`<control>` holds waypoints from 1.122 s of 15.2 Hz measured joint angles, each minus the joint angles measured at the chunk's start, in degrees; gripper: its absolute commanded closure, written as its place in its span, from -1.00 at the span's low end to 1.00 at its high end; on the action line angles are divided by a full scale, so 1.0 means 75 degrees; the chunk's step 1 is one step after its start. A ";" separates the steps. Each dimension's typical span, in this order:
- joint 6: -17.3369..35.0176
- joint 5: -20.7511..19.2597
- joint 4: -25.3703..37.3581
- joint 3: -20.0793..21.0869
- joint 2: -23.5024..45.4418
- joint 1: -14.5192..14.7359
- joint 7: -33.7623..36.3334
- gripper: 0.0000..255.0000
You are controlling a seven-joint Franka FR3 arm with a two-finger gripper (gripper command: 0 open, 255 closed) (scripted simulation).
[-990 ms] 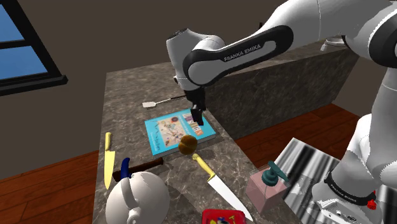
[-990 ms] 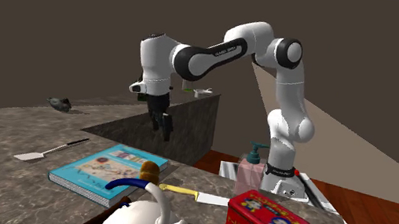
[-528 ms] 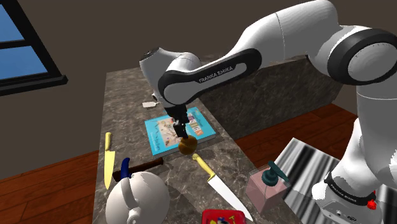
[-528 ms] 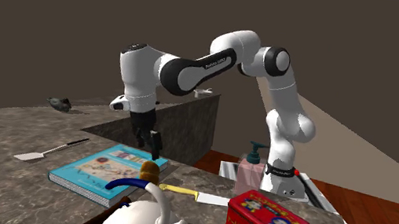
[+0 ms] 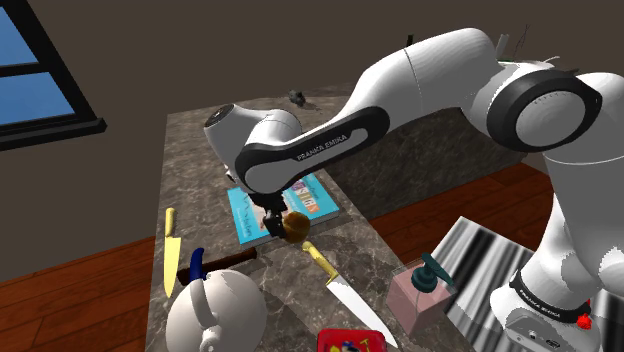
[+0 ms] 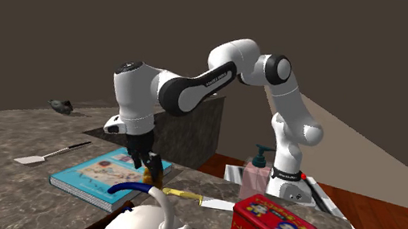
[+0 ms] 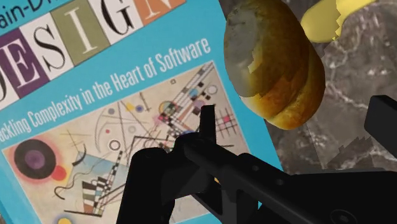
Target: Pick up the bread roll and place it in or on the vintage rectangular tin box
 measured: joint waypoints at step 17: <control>0.0377 -0.0017 -0.0384 -0.0004 -0.0021 -0.0042 0.0036 1.00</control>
